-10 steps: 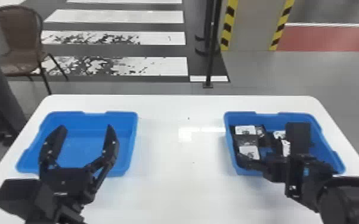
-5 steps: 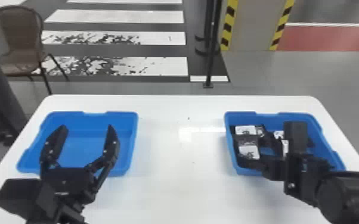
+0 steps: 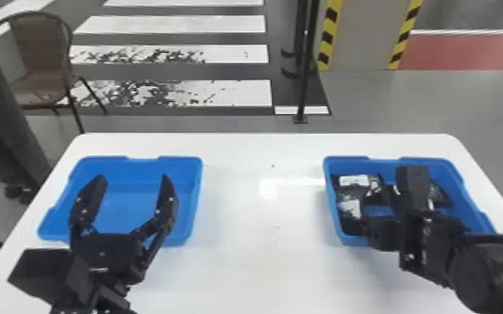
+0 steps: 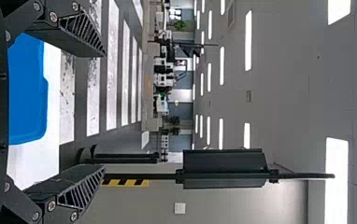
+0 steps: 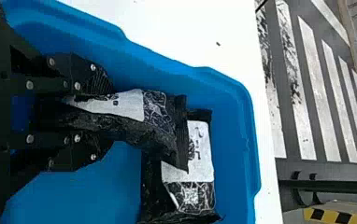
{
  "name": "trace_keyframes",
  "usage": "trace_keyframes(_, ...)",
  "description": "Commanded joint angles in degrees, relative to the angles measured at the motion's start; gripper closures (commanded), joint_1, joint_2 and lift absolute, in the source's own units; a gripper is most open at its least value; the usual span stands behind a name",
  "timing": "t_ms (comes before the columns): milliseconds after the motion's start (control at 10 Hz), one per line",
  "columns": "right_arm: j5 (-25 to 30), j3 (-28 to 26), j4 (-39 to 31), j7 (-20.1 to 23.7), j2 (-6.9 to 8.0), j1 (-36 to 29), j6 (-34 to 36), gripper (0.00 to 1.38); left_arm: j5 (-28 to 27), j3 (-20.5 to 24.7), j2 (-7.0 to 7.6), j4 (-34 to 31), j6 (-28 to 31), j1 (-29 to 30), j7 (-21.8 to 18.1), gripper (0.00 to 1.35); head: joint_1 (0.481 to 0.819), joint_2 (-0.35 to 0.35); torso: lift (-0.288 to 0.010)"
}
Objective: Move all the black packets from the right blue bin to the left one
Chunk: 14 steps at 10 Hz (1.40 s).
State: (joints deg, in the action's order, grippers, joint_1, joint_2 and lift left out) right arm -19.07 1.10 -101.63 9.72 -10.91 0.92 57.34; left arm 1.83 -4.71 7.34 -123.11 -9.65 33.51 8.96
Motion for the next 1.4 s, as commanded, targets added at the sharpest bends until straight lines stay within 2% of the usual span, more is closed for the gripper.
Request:
trace_keyframes(0, -2.07, -0.30, -2.50, 0.04, 0.01, -1.47, -3.91, 1.05, 0.00, 0.14, -0.05, 0.00, -0.05, 0.10, 0.00, 0.19, 0.695, 0.032, -0.140)
trace_keyframes(300, -2.41, -3.73, -10.80, 0.12, 0.80, -5.69, -8.55, 1.05, 0.00, 0.14, -0.05, 0.00, -0.33, 0.24, 0.00, 0.19, 0.695, 0.038, -0.140)
trace_keyframes(500, -5.61, -4.53, -13.47, 4.25, 0.80, -6.68, -11.08, 1.05, 0.80, 0.26, -0.22, 0.28, -0.75, 0.24, 0.00, 0.19, 0.695, 0.037, -0.140)
trace_keyframes(600, -8.12, -4.64, -12.20, 8.74, 0.63, -6.26, -13.61, 1.05, 1.26, 0.48, -0.40, 0.42, -1.46, 0.24, 0.00, 0.19, 0.695, 0.046, -0.140)
trace_keyframes(700, -12.01, -3.61, -6.72, 14.63, -0.07, -4.15, -18.39, 1.05, 1.60, 0.83, -0.66, 0.42, -2.02, 0.24, 0.00, 0.18, 0.695, 0.067, -0.140)
trace_keyframes(800, -14.87, -0.53, 0.73, 21.31, -1.39, -0.49, -23.17, 1.05, 2.29, 0.83, -0.84, 0.42, -2.16, 0.10, 0.00, 0.18, 0.695, 0.097, -0.140)
trace_keyframes(900, -14.87, 2.33, 6.78, 26.75, -2.18, 3.31, -26.55, 1.05, 2.97, 0.60, -0.84, 0.42, -2.44, -0.04, 0.00, 0.18, 0.695, 0.129, -0.140)
trace_keyframes(1000, -14.87, 3.93, 10.58, 30.45, -2.27, 5.42, -29.08, 1.05, 4.57, 0.03, -0.84, 0.42, -3.15, -0.32, -0.08, 0.19, 0.695, 0.143, -0.140)
trace_keyframes(1100, -15.21, 5.98, 11.98, 32.82, -2.27, 6.54, -29.36, 1.05, 8.46, -0.77, -0.75, 0.42, -4.69, -0.74, -0.96, 0.19, 0.695, 0.158, -0.140)
trace_keyframes(1300, -19.09, 13.41, 13.67, 35.02, -2.80, 8.09, -29.22, 1.05, 20.68, -1.80, -0.57, 0.28, -2.58, -2.99, -7.29, 0.19, 0.695, 0.185, -0.140)
